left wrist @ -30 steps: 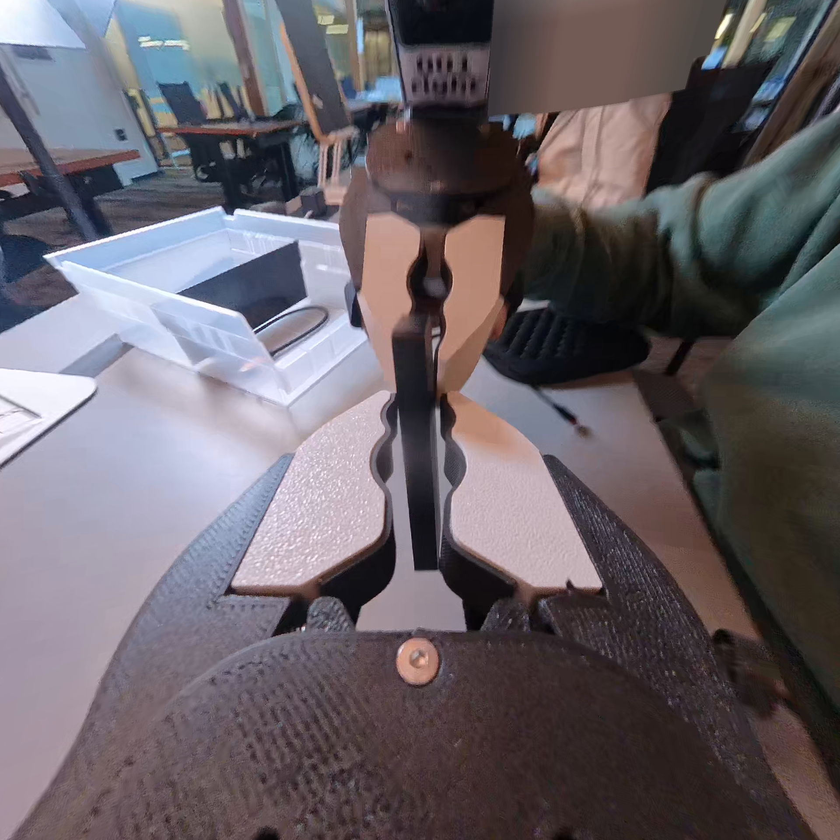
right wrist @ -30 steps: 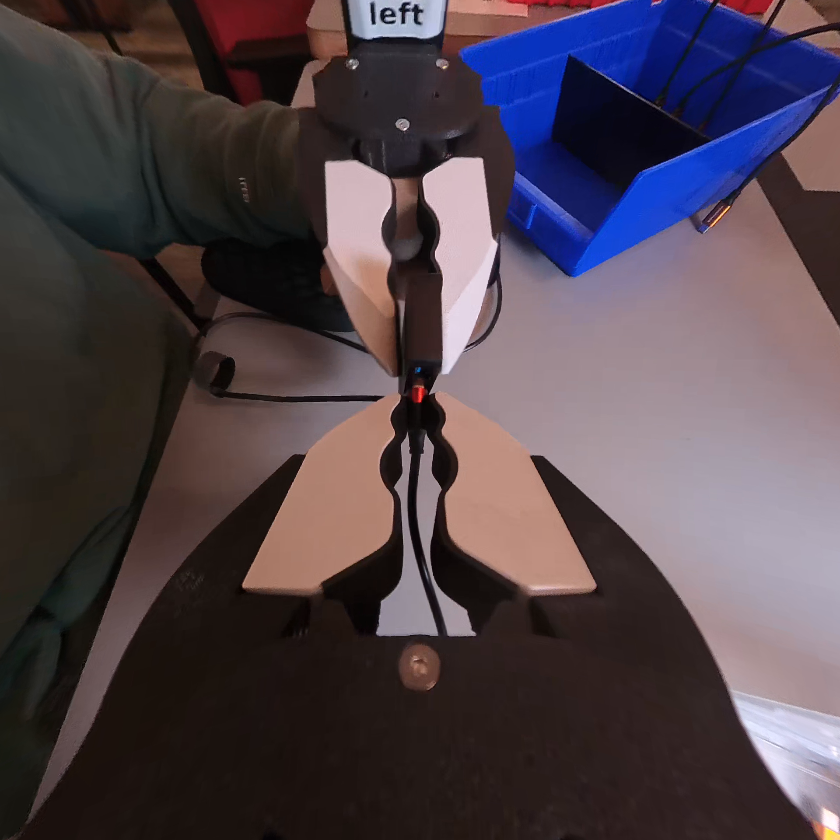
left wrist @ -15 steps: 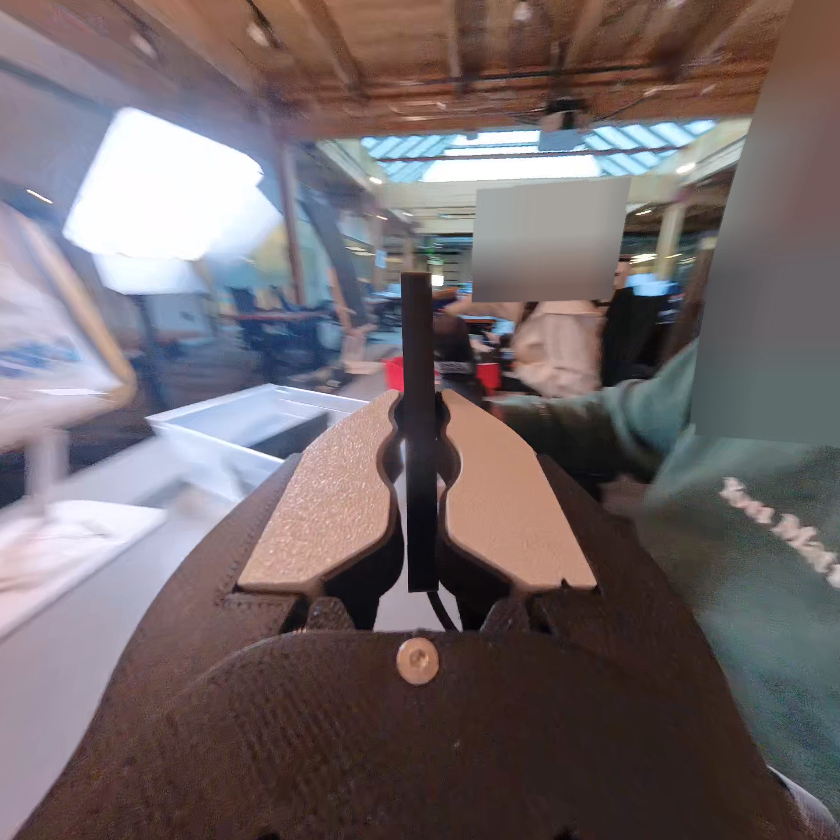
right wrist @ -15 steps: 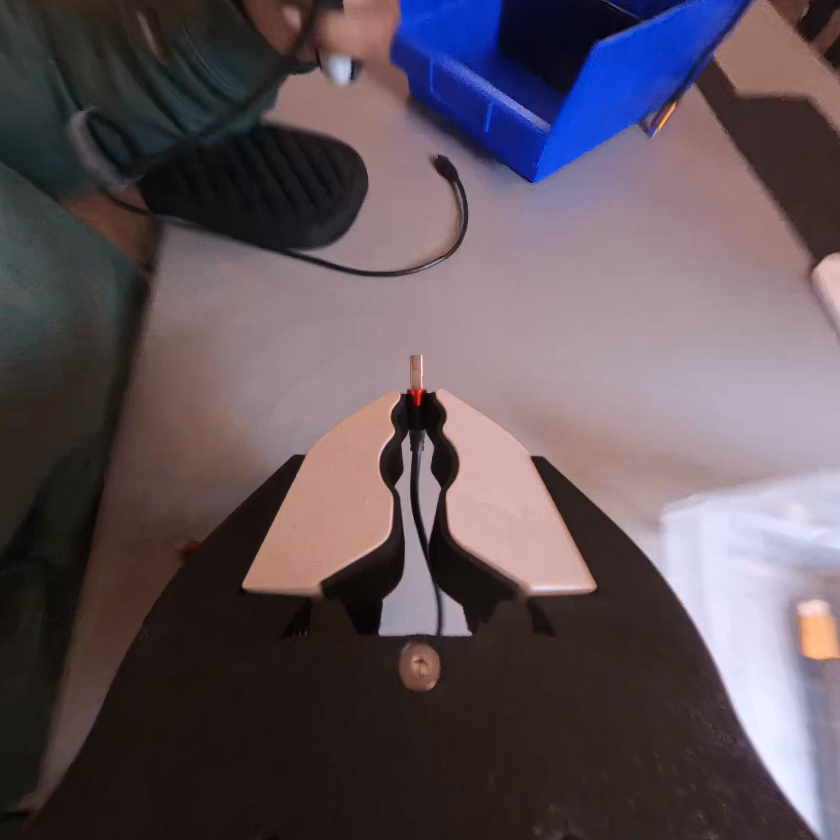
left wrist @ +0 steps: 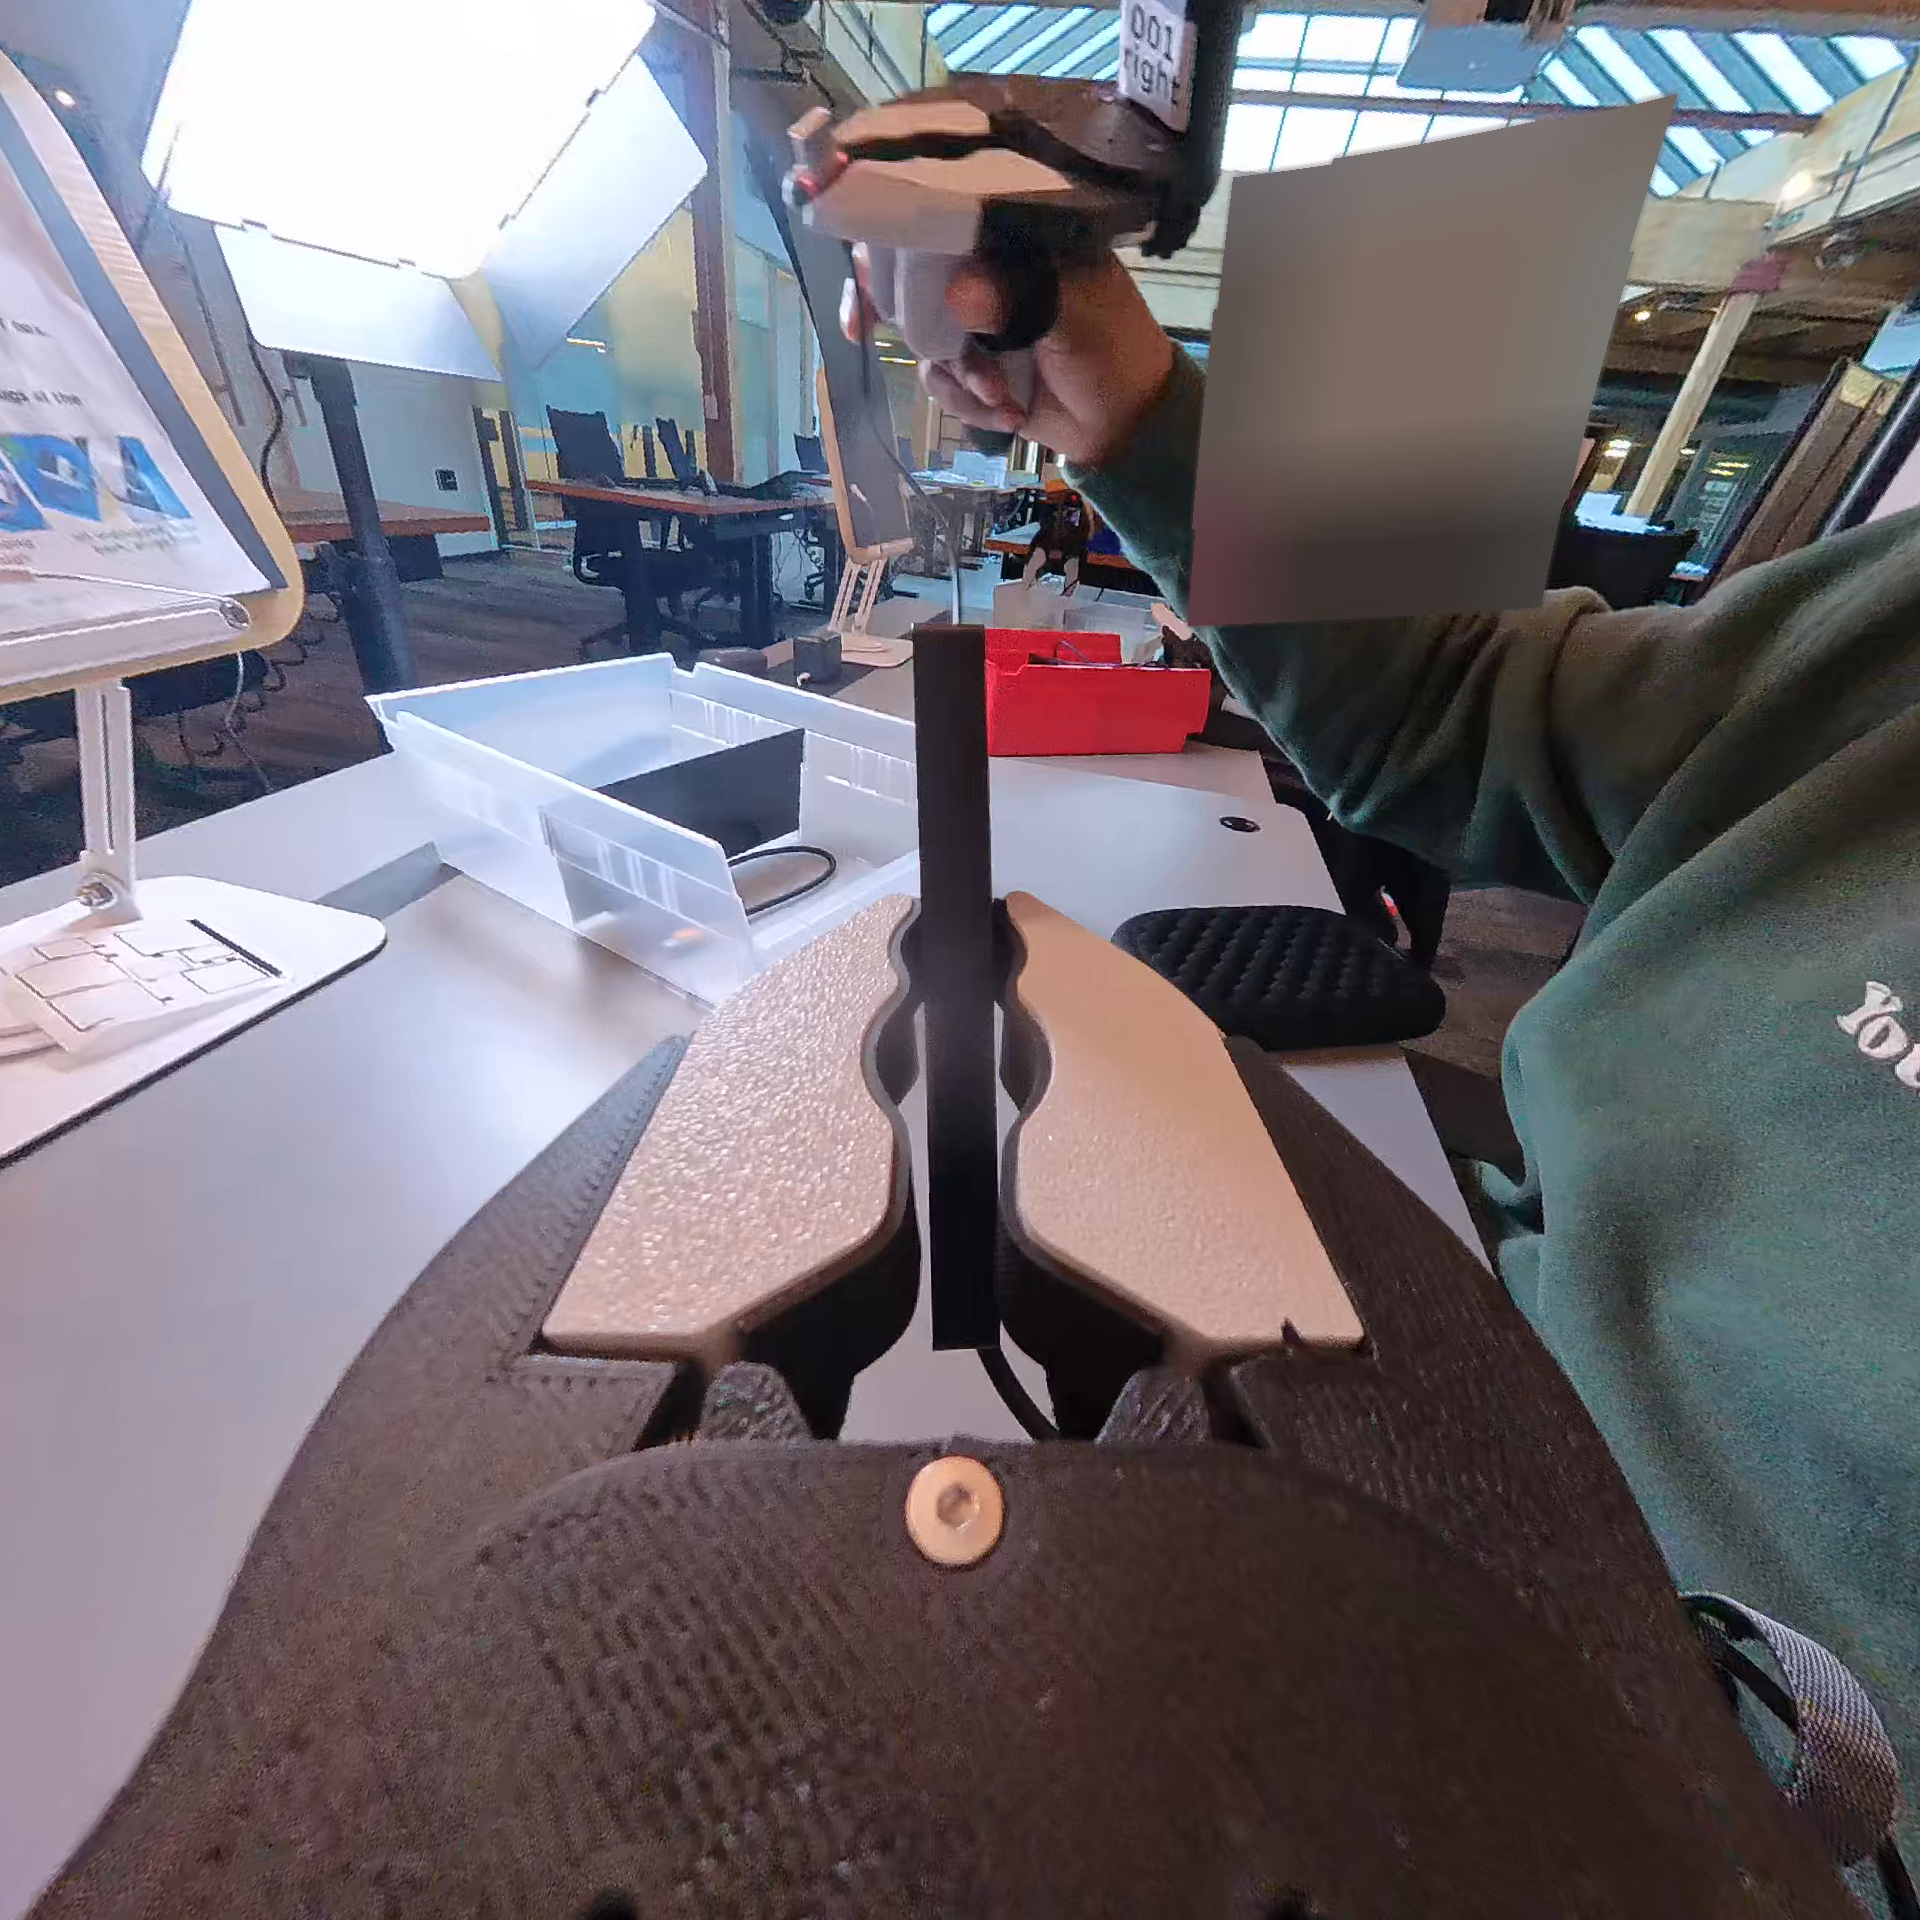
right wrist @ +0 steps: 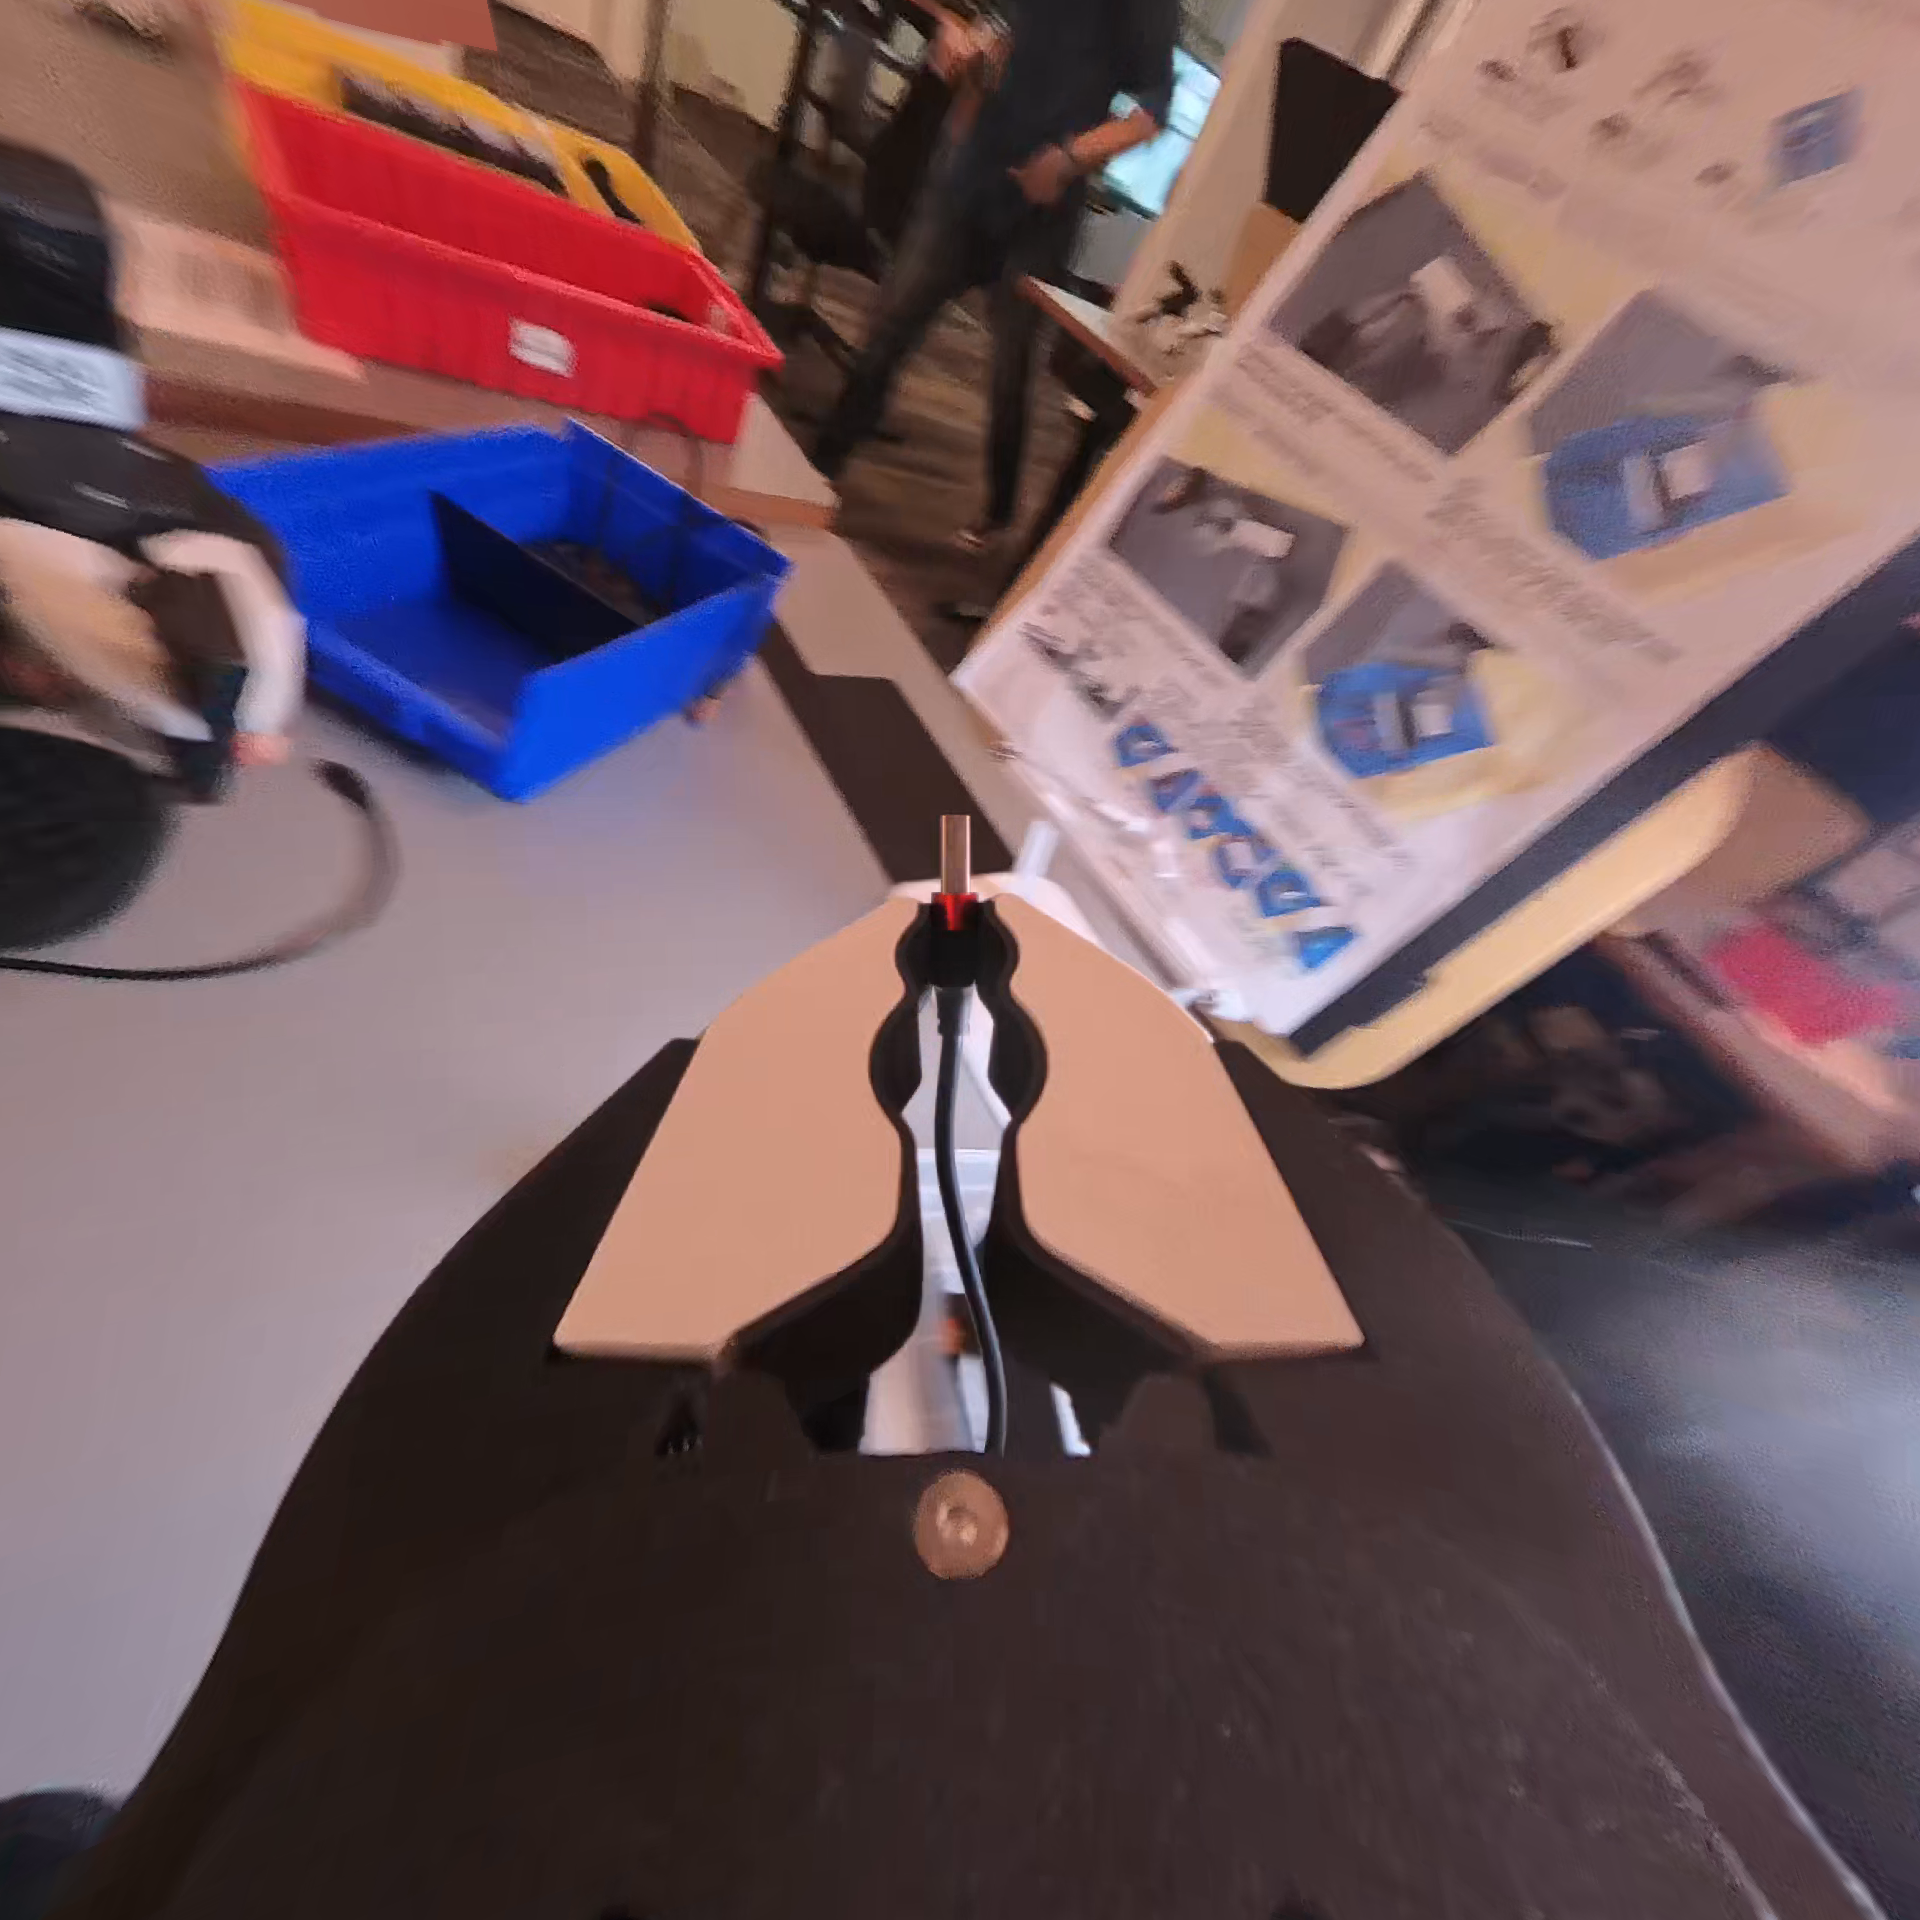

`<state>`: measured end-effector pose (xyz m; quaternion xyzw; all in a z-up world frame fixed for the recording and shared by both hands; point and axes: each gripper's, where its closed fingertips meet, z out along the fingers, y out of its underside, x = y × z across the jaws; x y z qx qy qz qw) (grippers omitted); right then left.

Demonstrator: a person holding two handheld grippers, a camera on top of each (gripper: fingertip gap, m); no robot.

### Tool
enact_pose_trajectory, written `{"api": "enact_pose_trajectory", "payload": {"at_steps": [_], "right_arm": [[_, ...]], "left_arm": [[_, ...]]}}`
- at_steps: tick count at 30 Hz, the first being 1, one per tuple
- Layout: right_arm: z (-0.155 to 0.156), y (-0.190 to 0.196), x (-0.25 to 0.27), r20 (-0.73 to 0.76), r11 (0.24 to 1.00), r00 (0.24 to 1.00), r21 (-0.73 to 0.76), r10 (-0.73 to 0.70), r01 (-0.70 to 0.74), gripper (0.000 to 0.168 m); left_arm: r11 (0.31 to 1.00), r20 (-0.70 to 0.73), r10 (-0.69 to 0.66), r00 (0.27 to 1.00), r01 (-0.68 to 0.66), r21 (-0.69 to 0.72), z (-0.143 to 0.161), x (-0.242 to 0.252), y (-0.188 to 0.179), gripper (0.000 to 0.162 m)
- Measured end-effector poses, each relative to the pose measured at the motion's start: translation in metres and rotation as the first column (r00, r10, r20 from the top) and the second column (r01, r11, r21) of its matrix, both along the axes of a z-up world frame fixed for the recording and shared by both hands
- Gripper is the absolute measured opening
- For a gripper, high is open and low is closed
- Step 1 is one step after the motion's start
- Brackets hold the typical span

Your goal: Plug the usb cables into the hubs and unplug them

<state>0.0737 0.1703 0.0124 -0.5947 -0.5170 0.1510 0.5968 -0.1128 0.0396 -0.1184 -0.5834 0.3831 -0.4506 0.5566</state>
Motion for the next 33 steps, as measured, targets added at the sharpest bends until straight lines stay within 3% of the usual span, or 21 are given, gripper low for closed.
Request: {"api": "enact_pose_trajectory", "payload": {"at_steps": [3, 8, 11, 13, 18, 21, 23, 26, 28, 30, 31, 33], "right_arm": [[-0.017, 0.039, 0.011, 0.086, 0.992, 0.990, 0.064, -0.111, 0.105, 0.009], [-0.123, 0.090, 0.041, 0.238, 0.963, 0.936, -0.008, -0.258, 0.268, 0.009], [-0.160, 0.096, 0.048, 0.297, 0.954, 0.913, -0.018, -0.280, 0.299, 0.024], [-0.162, 0.091, 0.045, 0.287, 0.959, 0.923, -0.041, -0.257, 0.280, 0.028], [-0.130, 0.044, 0.012, 0.129, 0.978, 0.988, -0.179, -0.082, 0.105, 0.033], [-0.140, 0.009, 0.003, 0.216, 0.977, 0.976, -0.212, 0.017, 0.030, 0.033], [-0.167, -0.009, 0.011, 0.381, 0.971, 0.922, -0.239, 0.072, 0.023, 0.032], [-0.224, -0.028, 0.044, 0.663, 0.941, 0.735, -0.321, 0.145, 0.104, 0.034], [-0.249, -0.027, 0.055, 0.750, 0.942, 0.644, -0.307, 0.151, 0.137, 0.036], [-0.263, -0.017, 0.055, 0.787, 0.959, 0.605, -0.250, 0.122, 0.132, 0.037], [-0.267, -0.017, 0.053, 0.785, 0.958, 0.604, -0.259, 0.137, 0.120, 0.027], [-0.265, -0.017, 0.043, 0.741, 0.948, 0.648, -0.305, 0.175, 0.092, 0.021]], "left_arm": [[1.000, 0.009, 0.001, 1.000, -0.001, -0.010, 0.000, 0.003, -0.002, 0.011], [0.999, 0.033, -0.003, 0.999, 0.005, -0.043, 0.001, 0.005, -0.001, 0.011], [0.998, 0.035, -0.011, 0.999, 0.014, -0.069, -0.003, 0.008, 0.001, 0.011], [0.997, 0.030, -0.015, 0.999, 0.017, -0.079, -0.007, 0.010, 0.002, 0.011], [0.991, 0.034, -0.011, 0.999, 0.016, -0.132, -0.014, 0.015, 0.005, 0.011], [0.988, 0.043, -0.016, 0.999, 0.022, -0.156, -0.017, 0.017, 0.006, 0.011], [0.986, 0.042, -0.021, 0.999, 0.028, -0.164, -0.019, 0.019, 0.006, 0.011], [0.984, 0.033, -0.039, 0.999, 0.045, -0.175, -0.023, 0.024, 0.005, 0.011], [0.982, 0.018, -0.055, 0.998, 0.057, -0.177, -0.026, 0.029, 0.003, 0.011], [0.982, 0.000, -0.066, 0.998, 0.065, -0.177, -0.030, 0.033, 0.001, 0.011], [0.982, -0.007, -0.070, 0.998, 0.067, -0.177, -0.031, 0.035, -0.001, 0.011], [0.982, -0.019, -0.073, 0.997, 0.069, -0.177, -0.034, 0.037, -0.002, 0.011]]}}
